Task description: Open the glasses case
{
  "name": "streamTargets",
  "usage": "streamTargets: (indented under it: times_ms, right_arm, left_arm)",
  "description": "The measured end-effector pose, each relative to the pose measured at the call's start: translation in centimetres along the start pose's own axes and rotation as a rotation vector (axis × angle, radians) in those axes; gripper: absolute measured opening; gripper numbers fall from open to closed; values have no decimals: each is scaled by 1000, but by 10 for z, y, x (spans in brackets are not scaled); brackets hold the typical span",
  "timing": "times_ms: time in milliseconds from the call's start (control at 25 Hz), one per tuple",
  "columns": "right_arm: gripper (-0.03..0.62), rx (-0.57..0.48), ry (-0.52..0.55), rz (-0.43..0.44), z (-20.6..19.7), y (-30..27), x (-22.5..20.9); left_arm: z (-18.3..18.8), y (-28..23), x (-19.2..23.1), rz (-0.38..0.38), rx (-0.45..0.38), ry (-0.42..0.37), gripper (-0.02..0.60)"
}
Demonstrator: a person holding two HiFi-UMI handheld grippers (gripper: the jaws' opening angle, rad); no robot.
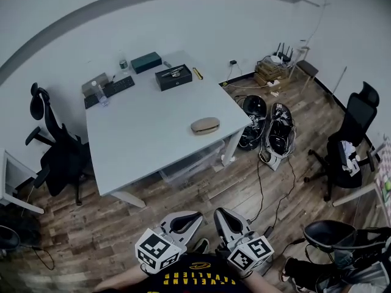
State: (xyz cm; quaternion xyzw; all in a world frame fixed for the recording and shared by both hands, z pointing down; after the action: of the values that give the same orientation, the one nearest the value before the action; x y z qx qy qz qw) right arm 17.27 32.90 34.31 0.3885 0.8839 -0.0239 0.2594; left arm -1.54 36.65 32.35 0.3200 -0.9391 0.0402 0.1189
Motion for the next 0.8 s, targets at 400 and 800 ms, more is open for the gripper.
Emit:
streamTargets:
  times_ms: [400,800]
  right_arm:
    - [28,17,-28,-18,-1,-32,-21]
    - [28,3,7,-120,-4,-103,-44]
  left_arm:
    - [3,-20,32,2,16,20,21]
    - [16,-63,115,-101,21,59,21]
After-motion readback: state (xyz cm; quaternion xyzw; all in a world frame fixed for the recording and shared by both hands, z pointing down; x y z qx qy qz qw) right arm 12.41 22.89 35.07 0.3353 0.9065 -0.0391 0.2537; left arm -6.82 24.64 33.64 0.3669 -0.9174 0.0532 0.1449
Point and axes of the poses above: the fingertips, and each gripper's own axes: y backward along the fingers, x to its left, z out of its top, the point moved 10 cm from there along y, backward along the fingers, and after that the axes turned 14 degrees about -x, right-handed, at the moved point
